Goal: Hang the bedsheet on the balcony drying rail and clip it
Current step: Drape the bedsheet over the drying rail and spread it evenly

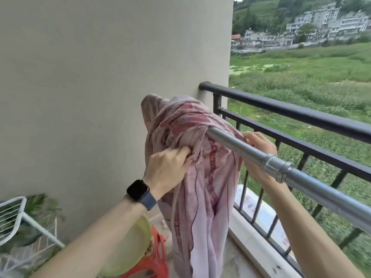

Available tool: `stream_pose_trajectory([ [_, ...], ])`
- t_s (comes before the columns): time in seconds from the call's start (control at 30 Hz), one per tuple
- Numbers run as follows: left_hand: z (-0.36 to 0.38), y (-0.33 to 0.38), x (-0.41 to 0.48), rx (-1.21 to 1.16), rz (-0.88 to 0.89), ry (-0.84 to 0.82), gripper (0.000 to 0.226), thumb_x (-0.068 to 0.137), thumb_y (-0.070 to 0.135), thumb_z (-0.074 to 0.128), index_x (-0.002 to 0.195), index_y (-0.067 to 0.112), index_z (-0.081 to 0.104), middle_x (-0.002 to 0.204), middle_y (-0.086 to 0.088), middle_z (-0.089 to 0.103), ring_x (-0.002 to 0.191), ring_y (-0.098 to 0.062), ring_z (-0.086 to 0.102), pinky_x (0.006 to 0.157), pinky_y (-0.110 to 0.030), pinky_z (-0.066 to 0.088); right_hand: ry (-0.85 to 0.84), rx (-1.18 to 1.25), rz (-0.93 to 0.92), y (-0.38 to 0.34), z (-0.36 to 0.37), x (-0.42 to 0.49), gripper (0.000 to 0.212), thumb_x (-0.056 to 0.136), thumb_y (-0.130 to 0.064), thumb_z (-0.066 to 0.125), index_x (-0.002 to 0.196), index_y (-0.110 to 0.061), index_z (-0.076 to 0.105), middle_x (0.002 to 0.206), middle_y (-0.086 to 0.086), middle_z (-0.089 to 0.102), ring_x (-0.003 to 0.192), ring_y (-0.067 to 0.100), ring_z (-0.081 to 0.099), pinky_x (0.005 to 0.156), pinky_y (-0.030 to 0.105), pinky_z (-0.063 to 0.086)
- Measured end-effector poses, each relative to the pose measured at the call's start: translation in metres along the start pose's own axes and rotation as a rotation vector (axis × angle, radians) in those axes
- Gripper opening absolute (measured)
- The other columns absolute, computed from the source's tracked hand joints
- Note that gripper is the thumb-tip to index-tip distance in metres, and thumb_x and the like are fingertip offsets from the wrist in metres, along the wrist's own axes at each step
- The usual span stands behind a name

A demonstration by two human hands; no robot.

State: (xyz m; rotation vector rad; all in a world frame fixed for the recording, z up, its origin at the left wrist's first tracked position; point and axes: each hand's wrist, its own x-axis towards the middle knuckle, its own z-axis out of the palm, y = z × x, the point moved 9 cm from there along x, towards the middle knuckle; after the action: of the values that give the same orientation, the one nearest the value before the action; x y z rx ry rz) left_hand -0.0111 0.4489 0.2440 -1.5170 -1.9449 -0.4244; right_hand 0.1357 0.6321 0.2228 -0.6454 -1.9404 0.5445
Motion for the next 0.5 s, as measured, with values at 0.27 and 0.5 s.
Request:
stream_pose_trajectory([
  [0.27, -0.073, -0.066, -0.014, -0.283, -0.291, 0.017, 0.018, 0.094, 0.022, 0.061, 0.104, 0.029, 0.074, 0.083, 0.006, 0.076, 0.078, -0.017, 0.072, 0.068, -0.031, 0.056, 0.248, 0.105, 0.091, -0.019, -0.046, 0.053, 0.018, 0.092, -0.018, 0.064, 0.107, -0.016, 0.073, 0.095, -0.004, 0.067, 0.083, 0.013, 0.061, 0.075, 0.025, 0.046],
  [0.5, -0.038, -0.127, 0.008, -1.217, -0.959, 0.289, 0.021, 0.099, -0.002, 0.042, 0.096, 0.015, 0.054, 0.081, 0.000, 0.060, 0.073, -0.014, 0.059, 0.066, -0.020, 0.048, 0.142, 0.442, 0.243, -0.035, -0.001, 0.097, 0.031, 0.098, -0.019, 0.059, 0.129, -0.019, 0.061, 0.115, -0.008, 0.061, 0.102, 0.002, 0.061, 0.076, -0.001, 0.040],
])
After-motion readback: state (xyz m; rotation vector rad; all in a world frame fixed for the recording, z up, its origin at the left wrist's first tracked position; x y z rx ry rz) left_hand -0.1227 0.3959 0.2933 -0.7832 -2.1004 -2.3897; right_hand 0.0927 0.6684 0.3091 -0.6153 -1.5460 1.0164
